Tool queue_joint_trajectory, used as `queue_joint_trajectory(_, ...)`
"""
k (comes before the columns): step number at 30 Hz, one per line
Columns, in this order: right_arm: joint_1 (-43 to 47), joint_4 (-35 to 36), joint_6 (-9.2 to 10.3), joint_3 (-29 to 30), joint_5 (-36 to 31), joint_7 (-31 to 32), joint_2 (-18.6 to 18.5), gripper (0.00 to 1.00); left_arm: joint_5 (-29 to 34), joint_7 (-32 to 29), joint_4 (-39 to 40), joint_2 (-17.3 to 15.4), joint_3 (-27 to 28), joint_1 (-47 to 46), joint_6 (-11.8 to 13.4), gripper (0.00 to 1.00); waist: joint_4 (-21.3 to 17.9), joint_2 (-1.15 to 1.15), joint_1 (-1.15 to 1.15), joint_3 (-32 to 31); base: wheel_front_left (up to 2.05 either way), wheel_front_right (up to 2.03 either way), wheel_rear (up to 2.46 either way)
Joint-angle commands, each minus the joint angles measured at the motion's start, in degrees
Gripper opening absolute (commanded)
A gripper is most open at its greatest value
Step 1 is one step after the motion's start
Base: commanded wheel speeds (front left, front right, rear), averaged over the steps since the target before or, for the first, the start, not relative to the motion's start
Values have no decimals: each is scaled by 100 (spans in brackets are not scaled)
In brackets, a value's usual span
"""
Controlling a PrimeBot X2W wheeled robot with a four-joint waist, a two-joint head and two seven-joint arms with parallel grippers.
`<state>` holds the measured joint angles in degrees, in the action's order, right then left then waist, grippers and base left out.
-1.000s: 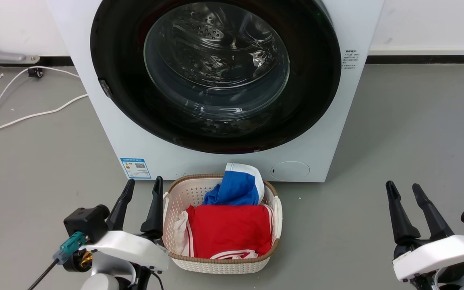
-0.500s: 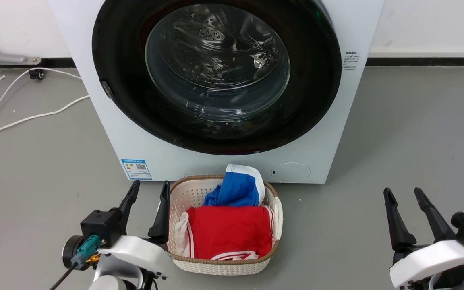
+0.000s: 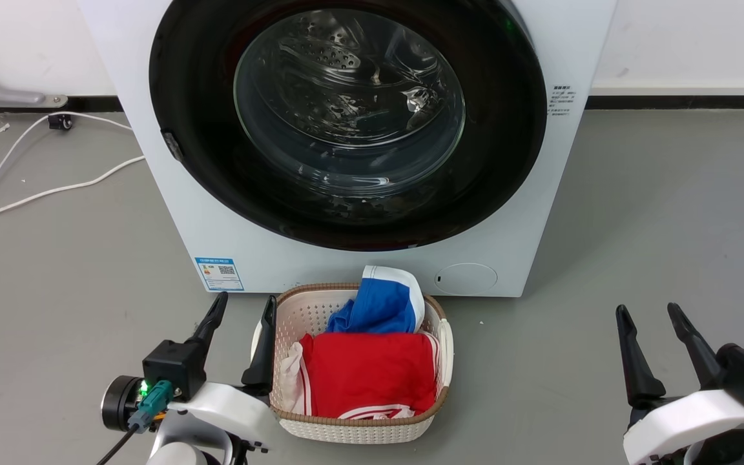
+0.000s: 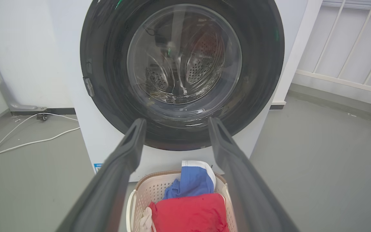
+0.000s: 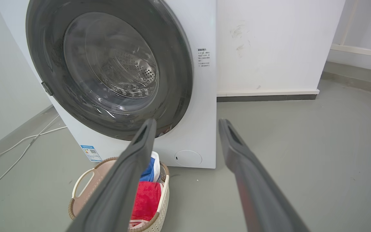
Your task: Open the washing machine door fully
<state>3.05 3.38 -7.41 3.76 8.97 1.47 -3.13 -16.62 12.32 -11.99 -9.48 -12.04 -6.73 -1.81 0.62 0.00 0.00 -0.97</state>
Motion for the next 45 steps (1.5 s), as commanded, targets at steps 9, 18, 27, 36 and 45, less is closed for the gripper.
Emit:
queue_joint_trajectory(9, 54, 5, -12, 23, -221, -95, 25, 100, 325, 126, -70, 53, 39, -78, -27, 100, 21, 0, 0, -3, 0, 0, 0)
queue_joint_trajectory(18, 58, -11, -13, 35, -470, -177, 27, 100, 486, 223, -159, 131, 110, -80, -106, 100, 22, 0, 0, 1, 0, 0, 0)
queue_joint_trajectory(27, 58, -59, -13, 36, -642, -264, 29, 100, 639, 302, -223, 196, 158, -91, -155, 100, 20, 0, 0, 2, 0, 0, 0)
queue_joint_trajectory(36, -46, -242, -7, 68, -397, -323, 29, 100, 551, 289, -300, 232, 265, -71, -192, 100, 17, 0, 0, -5, 0, 0, 0)
queue_joint_trajectory(45, -119, -322, -7, 23, -24, -390, 27, 0, 584, 288, -375, 271, 301, -70, -204, 100, 3, 0, 0, -7, 0, 0, 0)
